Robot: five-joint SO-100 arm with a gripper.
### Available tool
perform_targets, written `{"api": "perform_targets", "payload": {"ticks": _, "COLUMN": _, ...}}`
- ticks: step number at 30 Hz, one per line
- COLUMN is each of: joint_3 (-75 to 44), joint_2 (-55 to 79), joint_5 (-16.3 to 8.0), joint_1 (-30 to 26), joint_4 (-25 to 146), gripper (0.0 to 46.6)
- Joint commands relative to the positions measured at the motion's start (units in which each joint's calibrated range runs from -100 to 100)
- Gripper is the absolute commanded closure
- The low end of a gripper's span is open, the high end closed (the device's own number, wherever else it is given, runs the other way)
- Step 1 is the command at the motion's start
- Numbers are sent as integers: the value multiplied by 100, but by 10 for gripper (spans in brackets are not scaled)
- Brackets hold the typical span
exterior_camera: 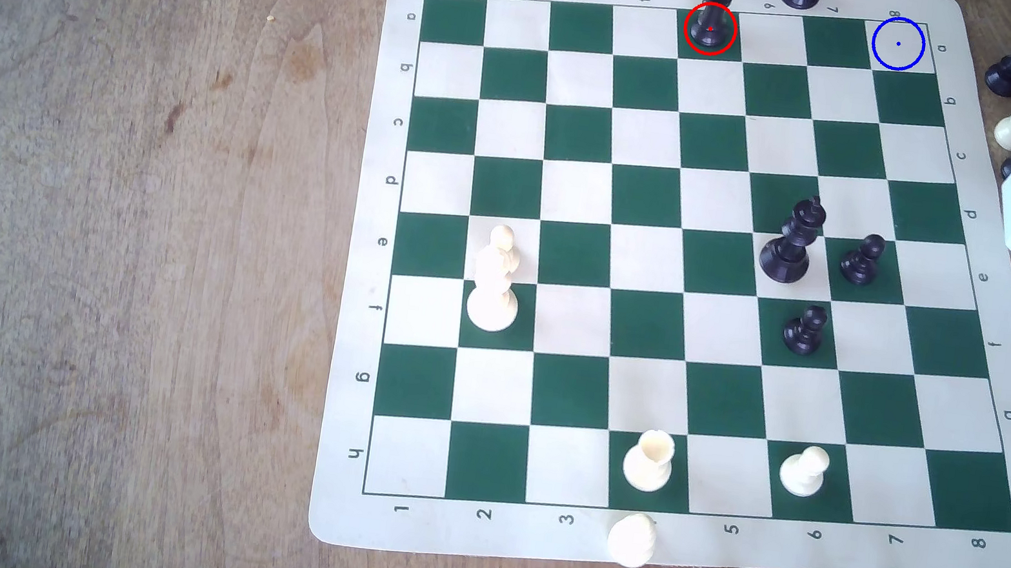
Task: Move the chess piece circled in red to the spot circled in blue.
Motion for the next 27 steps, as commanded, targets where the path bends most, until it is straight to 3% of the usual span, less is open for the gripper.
{"api": "perform_targets", "payload": {"ticks": 1, "joint_3": 81, "joint_2": -20, "joint_5": 24, "joint_1": 22, "joint_4": -127, "gripper": 464}}
{"api": "perform_targets", "payload": {"ticks": 21, "joint_3": 81, "joint_2": -20, "joint_5": 24, "joint_1": 22, "joint_4": -127, "gripper": 464}}
{"api": "perform_targets", "payload": {"ticks": 22, "joint_3": 81, "joint_2": -20, "joint_5": -264, "joint_1": -24, "joint_4": 86, "gripper": 441}}
{"api": "perform_targets", "payload": {"ticks": 24, "joint_3": 81, "joint_2": -20, "joint_5": -239, "joint_1": -32, "joint_4": 873, "gripper": 464}}
{"api": "perform_targets", "payload": {"ticks": 27, "joint_3": 81, "joint_2": -20, "joint_5": -259, "joint_1": -40, "joint_4": 1986, "gripper": 464}}
